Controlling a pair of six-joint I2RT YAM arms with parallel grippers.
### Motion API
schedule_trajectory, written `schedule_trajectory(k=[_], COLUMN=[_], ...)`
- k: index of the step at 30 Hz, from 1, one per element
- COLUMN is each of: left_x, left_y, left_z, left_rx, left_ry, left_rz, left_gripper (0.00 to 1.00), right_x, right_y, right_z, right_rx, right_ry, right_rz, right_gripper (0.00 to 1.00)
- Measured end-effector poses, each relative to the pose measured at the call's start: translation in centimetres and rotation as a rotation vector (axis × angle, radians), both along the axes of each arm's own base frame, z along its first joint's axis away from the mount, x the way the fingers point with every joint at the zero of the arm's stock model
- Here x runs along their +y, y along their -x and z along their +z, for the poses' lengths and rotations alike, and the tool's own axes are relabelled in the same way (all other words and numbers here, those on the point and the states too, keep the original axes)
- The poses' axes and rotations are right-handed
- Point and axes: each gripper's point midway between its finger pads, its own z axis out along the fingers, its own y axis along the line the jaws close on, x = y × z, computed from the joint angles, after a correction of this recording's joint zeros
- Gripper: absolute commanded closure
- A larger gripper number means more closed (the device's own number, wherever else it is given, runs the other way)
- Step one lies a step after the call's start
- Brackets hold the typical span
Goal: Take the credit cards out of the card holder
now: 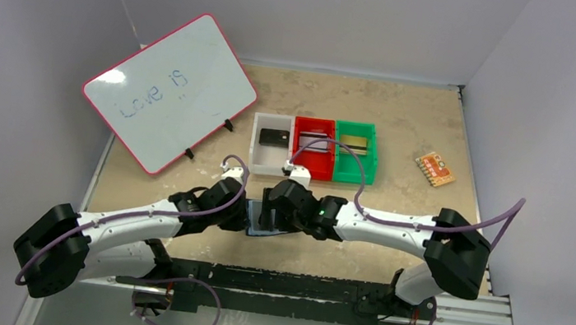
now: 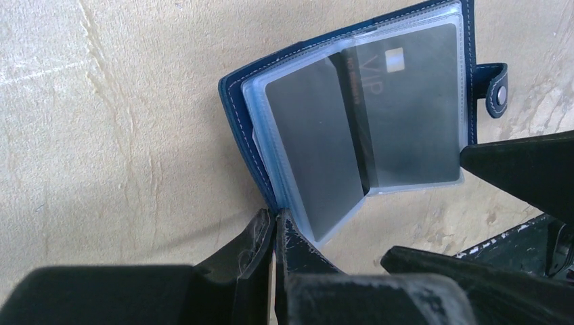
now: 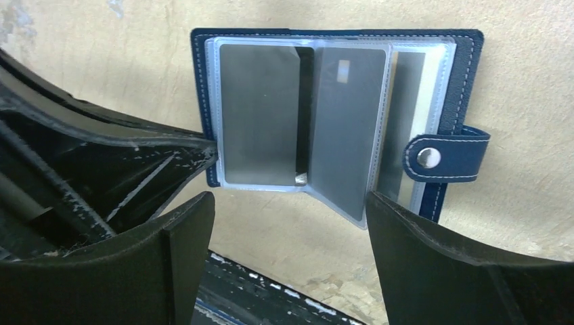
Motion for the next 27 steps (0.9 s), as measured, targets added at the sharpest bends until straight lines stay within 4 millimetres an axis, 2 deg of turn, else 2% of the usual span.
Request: schedule_trajectory(k=[10,15,22,27], left_x=[0.0,0.0,0.5,0.6], left_y=[-0.1,-0.1,-0.4,-1.1], left_z=[0.1,0.3,1.1,2.6], left_rx=[-0.004,-0.011,-0.045,-0.093], left_ry=[-0.001,0.005,0.009,0.048], left_rz=[0.005,0.005,0.037,0.075], left_gripper=[1.0,0.86,0.68,0.61], right_x=[-0.4,-1.7,-1.9,-0.8], right_y=[0.0,-0.2,-0.5,-0.7], right_z=[0.0,0.0,2.6,2.8], right_rx=[0.014,0.015,-0.029,-0.04], right_ry=[-0.001,0.023,-0.069,-0.15], right_rz=[-0.043,-0.114,-0.14,-0.109], right_gripper=[0.14,0.17,0.35,0.47])
